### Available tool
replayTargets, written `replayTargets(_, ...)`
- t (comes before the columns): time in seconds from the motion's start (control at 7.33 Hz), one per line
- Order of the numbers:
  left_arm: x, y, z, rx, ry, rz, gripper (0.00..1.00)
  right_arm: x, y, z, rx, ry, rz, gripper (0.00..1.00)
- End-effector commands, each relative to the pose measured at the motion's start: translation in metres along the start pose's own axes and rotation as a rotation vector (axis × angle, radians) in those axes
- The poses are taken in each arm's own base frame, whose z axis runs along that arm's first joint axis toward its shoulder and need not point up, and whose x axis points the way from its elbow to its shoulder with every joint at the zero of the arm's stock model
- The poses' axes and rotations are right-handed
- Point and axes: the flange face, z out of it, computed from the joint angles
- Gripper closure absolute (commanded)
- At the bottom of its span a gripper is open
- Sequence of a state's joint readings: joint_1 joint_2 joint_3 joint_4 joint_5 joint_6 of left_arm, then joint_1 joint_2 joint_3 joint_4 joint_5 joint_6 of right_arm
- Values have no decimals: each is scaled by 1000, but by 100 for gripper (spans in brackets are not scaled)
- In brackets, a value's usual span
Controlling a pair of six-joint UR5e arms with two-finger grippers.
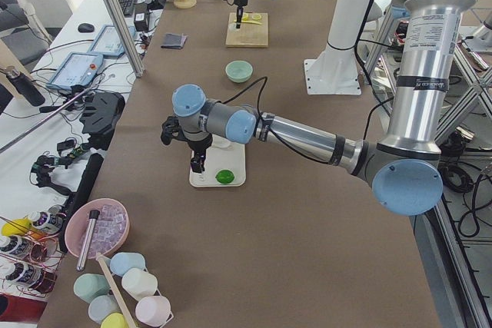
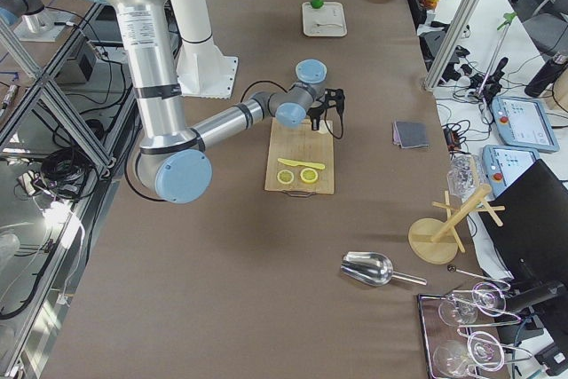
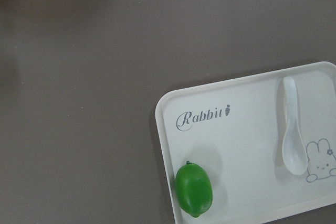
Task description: Put spoon and bun in bowl
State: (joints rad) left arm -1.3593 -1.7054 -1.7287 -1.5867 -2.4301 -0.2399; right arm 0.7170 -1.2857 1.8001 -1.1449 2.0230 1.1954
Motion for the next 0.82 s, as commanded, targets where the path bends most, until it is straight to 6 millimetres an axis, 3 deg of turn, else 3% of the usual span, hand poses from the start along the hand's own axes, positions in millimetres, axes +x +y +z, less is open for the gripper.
replayTargets(0.0,76,-37,35,-9,-70,-19,2,-149,58,8,25,-25,99,100)
replayTargets(0.14,100,-37,55,-35,-65,-23,2,-203,89,13,32,-16,115,100)
replayTargets(0.27,110,-41,62,-42,-61,-25,2,-227,108,22,55,-15,92,100)
replayTargets(0.55,115,-41,75,-55,-61,-17,2,-265,101,47,64,-2,89,100)
replayTargets(0.68,112,-45,81,-51,-59,-20,2,-270,99,56,84,14,87,100)
